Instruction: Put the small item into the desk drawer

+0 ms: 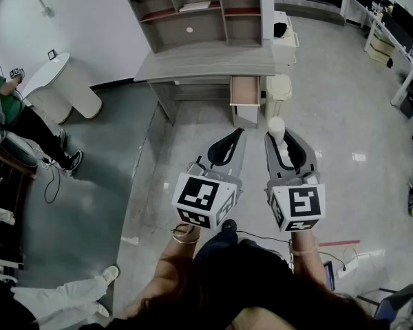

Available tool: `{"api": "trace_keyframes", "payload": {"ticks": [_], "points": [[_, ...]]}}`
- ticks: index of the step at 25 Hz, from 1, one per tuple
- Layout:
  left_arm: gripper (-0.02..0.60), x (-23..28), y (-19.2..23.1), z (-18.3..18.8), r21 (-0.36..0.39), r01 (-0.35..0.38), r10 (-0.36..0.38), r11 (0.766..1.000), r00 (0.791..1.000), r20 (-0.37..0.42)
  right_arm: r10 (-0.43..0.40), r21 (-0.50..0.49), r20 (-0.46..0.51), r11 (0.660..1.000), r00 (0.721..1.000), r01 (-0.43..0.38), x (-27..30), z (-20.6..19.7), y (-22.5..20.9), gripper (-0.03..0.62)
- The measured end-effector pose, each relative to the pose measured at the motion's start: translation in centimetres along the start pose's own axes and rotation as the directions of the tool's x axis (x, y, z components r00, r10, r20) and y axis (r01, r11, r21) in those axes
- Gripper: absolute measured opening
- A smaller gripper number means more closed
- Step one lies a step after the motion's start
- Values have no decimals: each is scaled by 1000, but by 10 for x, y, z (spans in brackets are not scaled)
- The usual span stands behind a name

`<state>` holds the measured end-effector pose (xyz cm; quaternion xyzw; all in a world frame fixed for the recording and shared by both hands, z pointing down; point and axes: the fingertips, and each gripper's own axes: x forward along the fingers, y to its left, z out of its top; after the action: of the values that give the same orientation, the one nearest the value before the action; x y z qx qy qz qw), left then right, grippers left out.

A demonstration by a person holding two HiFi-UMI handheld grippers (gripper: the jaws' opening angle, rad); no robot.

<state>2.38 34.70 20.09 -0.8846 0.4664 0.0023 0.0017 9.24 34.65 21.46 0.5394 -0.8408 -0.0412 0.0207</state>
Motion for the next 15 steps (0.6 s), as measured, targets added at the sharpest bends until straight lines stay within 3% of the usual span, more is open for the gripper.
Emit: {"api": "trace_keyframes", "payload": {"ticks": [15], "points": [[12, 13, 99, -4, -8, 56, -56, 998, 998, -1, -63, -21, 36, 998, 997, 64, 90, 9, 43, 112]]}}
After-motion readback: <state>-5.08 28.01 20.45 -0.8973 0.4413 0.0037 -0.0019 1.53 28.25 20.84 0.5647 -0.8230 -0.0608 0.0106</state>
